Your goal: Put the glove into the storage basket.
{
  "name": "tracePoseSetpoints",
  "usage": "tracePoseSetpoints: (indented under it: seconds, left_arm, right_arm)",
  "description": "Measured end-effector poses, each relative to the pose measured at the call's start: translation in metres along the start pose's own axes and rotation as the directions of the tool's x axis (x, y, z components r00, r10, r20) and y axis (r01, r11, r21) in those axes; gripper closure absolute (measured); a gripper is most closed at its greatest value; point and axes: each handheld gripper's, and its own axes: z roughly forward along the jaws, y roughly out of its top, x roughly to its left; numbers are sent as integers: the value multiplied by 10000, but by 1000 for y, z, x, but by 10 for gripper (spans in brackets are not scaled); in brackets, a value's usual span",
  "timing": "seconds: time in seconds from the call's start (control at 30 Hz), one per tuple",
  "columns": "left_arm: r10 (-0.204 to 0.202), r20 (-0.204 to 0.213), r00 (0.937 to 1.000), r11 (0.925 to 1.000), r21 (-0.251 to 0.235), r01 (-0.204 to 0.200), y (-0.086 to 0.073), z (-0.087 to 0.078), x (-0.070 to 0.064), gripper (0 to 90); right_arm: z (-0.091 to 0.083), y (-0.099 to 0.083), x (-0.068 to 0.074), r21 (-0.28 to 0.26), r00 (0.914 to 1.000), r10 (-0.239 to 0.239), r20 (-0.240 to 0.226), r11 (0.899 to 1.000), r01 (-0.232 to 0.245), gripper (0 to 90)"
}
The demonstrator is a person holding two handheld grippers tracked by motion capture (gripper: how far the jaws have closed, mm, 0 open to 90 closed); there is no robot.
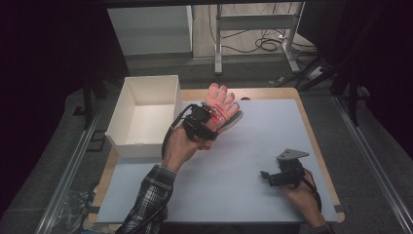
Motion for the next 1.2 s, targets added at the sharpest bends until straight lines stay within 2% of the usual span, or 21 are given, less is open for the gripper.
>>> tracePoseSetpoints:
  seconds: [0.33, 0.57, 0.77, 0.93, 1.2]
  left_arm:
    - [-300, -93, 9995, 9995, -36, 300, 16, -21, 14, 473]
    - [-625, -510, 9967, 9980, -139, 619, 26, -40, 26, 471]
    - [-971, -998, 9903, 9950, -324, 943, 30, -59, 39, 470]
    - [-1426, -1524, 9780, 9897, -367, 1386, 27, -71, 55, 467]
    - [-2229, -2053, 9530, 9748, -494, 2174, 9, -81, 84, 465]
  right_arm:
    - [0, 0, 0, -5, 10000, -1, 11, 10000, 1, 100]
    - [0, 0, 0, 4, 10000, -25, 11, 10000, 25, 100]
    - [0, 0, 0, 8, 10000, -25, 24, 10000, 25, 100]
    - [0, 0, 0, 4, 10000, -37, 25, 10000, 37, 100]
    - [0, 0, 0, 4, 10000, -35, 24, 10000, 35, 99]
